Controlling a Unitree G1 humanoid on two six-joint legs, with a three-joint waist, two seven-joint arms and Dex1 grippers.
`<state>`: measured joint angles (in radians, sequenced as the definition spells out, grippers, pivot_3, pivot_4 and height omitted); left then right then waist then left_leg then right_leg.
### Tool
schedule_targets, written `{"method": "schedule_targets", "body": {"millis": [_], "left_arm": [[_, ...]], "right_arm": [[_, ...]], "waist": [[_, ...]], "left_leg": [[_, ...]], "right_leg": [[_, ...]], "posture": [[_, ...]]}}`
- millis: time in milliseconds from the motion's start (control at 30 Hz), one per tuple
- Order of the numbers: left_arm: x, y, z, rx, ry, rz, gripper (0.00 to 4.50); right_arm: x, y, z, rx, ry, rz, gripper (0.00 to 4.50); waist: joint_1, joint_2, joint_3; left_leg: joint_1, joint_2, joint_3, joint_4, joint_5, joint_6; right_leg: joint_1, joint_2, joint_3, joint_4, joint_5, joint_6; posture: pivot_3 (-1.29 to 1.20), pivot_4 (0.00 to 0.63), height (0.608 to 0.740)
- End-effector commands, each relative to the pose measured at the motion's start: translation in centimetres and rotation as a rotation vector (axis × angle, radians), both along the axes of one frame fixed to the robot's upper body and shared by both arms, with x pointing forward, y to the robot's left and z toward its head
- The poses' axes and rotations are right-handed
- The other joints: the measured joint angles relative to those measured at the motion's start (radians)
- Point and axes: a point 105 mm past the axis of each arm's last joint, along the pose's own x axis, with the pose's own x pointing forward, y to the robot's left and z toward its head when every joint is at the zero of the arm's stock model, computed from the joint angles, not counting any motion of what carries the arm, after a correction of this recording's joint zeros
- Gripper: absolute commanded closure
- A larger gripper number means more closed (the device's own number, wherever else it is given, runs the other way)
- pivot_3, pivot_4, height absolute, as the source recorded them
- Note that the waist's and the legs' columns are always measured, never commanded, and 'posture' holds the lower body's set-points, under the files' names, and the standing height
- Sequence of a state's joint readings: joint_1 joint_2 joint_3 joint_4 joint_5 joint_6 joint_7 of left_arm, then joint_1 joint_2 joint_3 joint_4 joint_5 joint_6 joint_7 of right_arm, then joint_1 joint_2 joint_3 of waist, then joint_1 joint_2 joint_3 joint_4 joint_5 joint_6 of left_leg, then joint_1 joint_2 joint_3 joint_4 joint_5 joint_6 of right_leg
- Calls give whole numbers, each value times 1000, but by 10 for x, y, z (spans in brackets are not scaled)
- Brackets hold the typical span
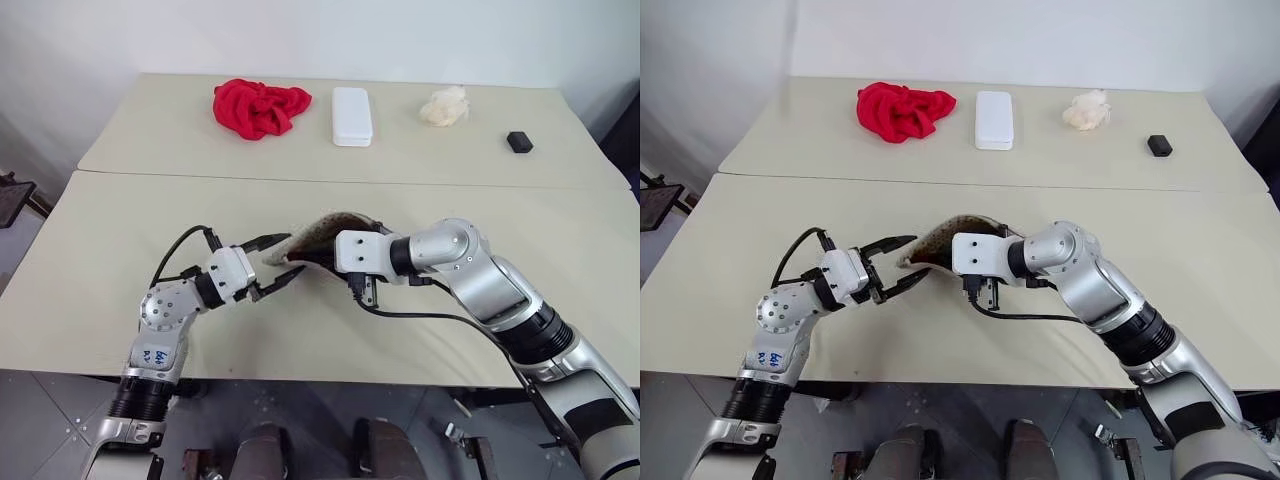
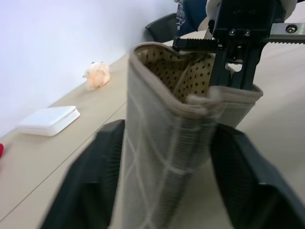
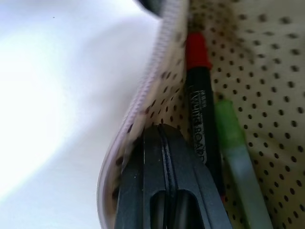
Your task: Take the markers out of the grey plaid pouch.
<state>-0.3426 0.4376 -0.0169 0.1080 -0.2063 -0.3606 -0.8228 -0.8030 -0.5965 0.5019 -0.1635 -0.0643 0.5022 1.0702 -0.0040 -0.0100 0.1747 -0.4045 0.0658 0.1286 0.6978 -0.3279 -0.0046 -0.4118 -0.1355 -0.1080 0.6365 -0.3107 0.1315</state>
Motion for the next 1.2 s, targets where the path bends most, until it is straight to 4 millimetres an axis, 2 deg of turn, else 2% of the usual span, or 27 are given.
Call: {"method": "schedule_targets", "body": {"millis": [33,200,233,333,500,633,1000,1100,1200], "left_arm": [[-2,-1,7,-8,-30,-22,2846],[-2,-1,4,-25,12,-25,4408],[-2,-1,4,-24,14,-26,4408],[-4,-2,2,-19,39,-46,4443],[-8,-5,-1,-51,104,-77,4443],[-11,-8,1,-65,127,-98,4443],[-9,-10,11,-134,172,-108,4443],[-8,-10,14,-148,175,-102,4443],[-6,-10,15,-156,178,-98,4443]], "right_arm": [[-1,-1,7,-2,-31,5,4500],[1,-3,8,8,-31,-16,4500],[2,-4,9,21,-23,-35,4500],[2,-5,13,27,-10,-48,3942],[12,0,28,84,-108,-81,2340],[21,3,25,63,-172,-87,1013],[33,13,-17,-19,-178,-103,1013],[35,14,-21,-32,-202,-96,1569],[35,15,-18,-24,-225,-83,2611]], "waist": [[0,0,0],[0,0,0],[0,0,0],[1,0,0],[0,0,0],[-1,0,0],[-2,0,0],[-1,0,0],[-1,0,0]], "left_leg": [[0,0,0,0,0,0],[0,0,0,0,0,0],[0,0,0,0,0,0],[0,0,0,0,0,0],[0,0,0,0,0,0],[0,0,0,0,0,0],[0,0,0,0,0,0],[0,0,0,0,0,0],[0,0,0,0,0,0]], "right_leg": [[0,0,0,0,0,0],[0,0,0,0,0,0],[0,0,0,0,0,0],[0,0,0,0,0,0],[0,0,0,0,0,0],[0,0,0,0,0,0],[0,0,0,0,0,0],[0,0,0,0,0,0],[0,0,0,0,0,0]], "posture": [[0,150,740],[0,150,740],[0,150,740],[0,150,740],[0,150,740],[0,150,740],[0,150,740],[0,150,740],[0,150,740]]}}
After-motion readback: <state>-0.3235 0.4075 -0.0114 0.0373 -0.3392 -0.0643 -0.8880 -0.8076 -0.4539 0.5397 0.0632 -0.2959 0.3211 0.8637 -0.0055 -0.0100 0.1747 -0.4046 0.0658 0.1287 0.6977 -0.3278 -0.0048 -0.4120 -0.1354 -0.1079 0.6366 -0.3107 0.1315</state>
